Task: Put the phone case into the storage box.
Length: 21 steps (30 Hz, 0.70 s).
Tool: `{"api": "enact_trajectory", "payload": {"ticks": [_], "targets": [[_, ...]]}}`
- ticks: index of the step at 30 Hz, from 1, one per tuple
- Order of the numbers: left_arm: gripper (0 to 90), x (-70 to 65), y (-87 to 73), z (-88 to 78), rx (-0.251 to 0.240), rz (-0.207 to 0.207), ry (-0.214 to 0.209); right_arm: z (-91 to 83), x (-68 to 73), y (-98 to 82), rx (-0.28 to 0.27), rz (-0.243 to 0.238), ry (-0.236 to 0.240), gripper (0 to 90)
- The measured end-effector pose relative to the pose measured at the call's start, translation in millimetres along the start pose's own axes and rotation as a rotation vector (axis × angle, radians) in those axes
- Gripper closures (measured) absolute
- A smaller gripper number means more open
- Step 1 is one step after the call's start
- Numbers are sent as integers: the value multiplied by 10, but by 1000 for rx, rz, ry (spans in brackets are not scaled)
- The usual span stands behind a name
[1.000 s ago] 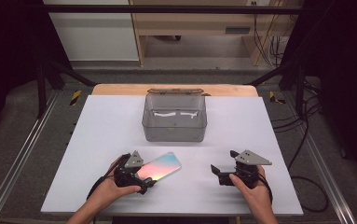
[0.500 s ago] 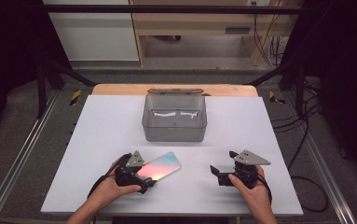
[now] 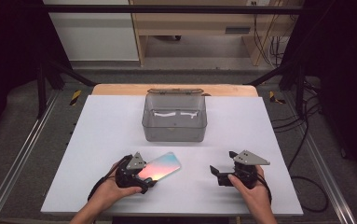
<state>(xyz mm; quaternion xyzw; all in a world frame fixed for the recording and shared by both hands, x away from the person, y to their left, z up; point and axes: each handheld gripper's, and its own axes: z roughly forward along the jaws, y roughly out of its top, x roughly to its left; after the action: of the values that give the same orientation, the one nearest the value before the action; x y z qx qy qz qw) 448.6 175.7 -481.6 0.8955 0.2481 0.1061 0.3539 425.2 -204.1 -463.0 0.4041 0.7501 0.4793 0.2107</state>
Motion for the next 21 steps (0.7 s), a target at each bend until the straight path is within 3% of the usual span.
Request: {"api": "enact_trajectory", "payload": {"ticks": [10, 21], "targets": [[174, 23, -1, -32, -16, -2, -15, 10, 18, 0, 4, -8, 0, 61], [175, 174, 112, -276, -32, 2, -4, -4, 71, 20, -5, -25, 3, 62]]}}
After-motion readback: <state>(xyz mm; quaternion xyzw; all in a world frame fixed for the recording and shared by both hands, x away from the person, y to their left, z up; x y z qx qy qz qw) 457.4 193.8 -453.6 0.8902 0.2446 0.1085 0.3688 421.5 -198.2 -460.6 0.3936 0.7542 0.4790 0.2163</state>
